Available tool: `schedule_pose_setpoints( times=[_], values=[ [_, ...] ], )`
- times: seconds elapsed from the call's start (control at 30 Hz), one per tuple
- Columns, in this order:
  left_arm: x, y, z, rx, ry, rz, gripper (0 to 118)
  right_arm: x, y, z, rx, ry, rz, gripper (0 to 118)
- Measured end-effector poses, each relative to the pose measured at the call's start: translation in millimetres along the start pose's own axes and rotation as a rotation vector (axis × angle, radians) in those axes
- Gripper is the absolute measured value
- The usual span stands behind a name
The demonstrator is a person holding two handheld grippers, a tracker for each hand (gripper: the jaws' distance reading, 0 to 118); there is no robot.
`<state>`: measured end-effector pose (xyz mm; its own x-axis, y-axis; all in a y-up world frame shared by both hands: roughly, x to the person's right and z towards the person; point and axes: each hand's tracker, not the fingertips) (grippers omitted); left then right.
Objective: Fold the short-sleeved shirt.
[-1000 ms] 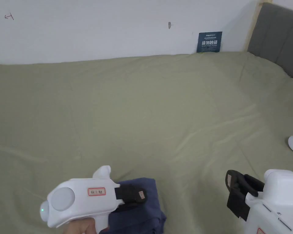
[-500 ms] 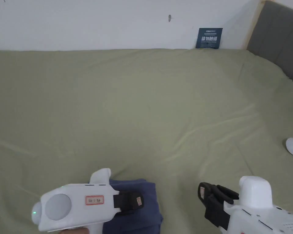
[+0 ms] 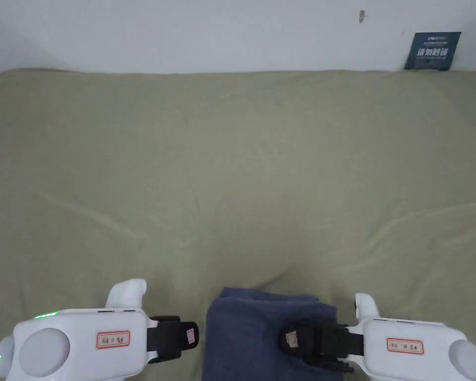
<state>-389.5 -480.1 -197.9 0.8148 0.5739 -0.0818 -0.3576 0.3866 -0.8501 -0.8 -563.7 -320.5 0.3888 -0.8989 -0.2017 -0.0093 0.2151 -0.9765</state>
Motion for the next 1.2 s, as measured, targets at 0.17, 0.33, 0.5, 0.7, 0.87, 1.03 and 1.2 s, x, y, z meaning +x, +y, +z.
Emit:
schedule_pose_setpoints(
  times=[0.17,0.33,0.5,0.7,0.87,1.03,1.2],
  values=[
    [-16.4,5.5,-10.8,-0.021,-0.157,0.064,93,27.3,0.7,8.5,-0.005,0.129,-0.109,3],
    [-23.0,13.4,-38.6,-0.081,-0.293,0.105,118,25.6,1.2,8.1,-0.027,0.143,-0.112,3],
    [-14.8,9.6,-80.9,-0.137,-0.378,0.065,118,22.1,1.9,6.6,-0.042,0.147,-0.111,3],
    [-16.1,16.5,-87.9,-0.123,-0.438,0.036,93,20.5,5.0,7.6,-0.053,0.144,-0.099,3],
    [-28.0,20.0,-84.0,-0.128,-0.382,0.046,42,2.9,4.3,15.2,-0.040,0.075,-0.033,3],
    [-27.5,24.8,-64.6,-0.126,-0.391,0.062,42,-34.0,1.2,38.7,0.053,0.014,0.045,3],
    [-67.3,45.7,7.8,-0.049,-0.306,0.072,42,-80.4,-2.7,75.0,0.178,-0.084,0.190,3]
  ],
)
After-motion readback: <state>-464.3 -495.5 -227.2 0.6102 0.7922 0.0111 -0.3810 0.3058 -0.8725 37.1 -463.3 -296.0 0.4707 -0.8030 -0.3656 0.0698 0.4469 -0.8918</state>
